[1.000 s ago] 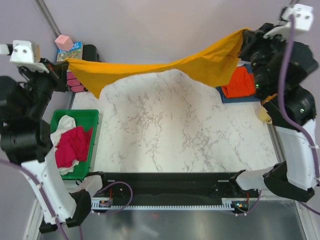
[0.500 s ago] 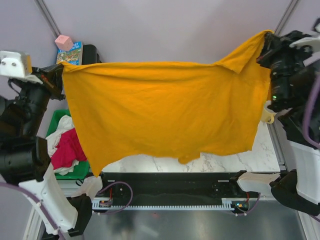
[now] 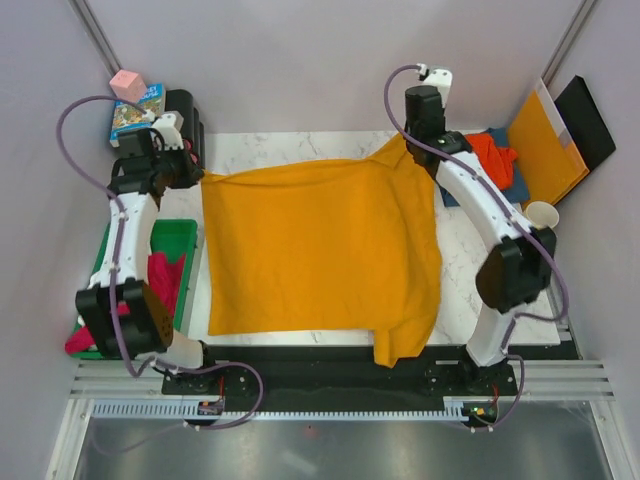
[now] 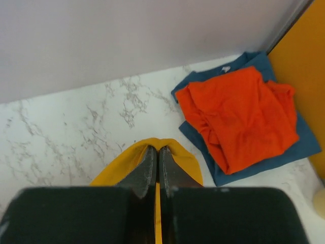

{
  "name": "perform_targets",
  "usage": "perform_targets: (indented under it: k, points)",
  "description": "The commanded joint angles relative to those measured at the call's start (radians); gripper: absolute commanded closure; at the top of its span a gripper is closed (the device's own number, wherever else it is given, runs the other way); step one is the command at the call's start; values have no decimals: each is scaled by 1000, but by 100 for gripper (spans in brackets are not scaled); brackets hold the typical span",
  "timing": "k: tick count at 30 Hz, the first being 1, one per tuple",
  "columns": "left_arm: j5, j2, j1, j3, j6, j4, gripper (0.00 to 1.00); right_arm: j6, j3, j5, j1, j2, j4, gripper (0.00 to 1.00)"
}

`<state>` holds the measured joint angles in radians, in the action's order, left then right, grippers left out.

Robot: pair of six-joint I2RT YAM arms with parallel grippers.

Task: Fold and stack the t-shirts
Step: Flatten the tshirt out

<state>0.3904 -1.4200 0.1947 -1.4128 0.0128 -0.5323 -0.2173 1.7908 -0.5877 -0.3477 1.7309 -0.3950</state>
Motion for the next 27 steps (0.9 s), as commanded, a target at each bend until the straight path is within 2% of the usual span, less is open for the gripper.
perform_targets:
  k: [1, 6, 15, 22, 27]
  points:
    - [-7, -141, -41, 32, 87, 236, 98, -28, 85, 51, 22, 208, 114, 100]
    - [-82, -377, -58, -8, 88, 310, 98, -28, 237, 65, 41, 464, 128, 100]
    - [-148, -579, -58, -181, 92, 341, 98, -51, 450, 104, 52, 699, 128, 100]
    - [-183, -597, -57, -212, 47, 347, 98, -44, 475, 101, 41, 711, 120, 100]
    - [-182, -583, -57, -216, 49, 351, 98, -39, 330, 54, 16, 596, 166, 100]
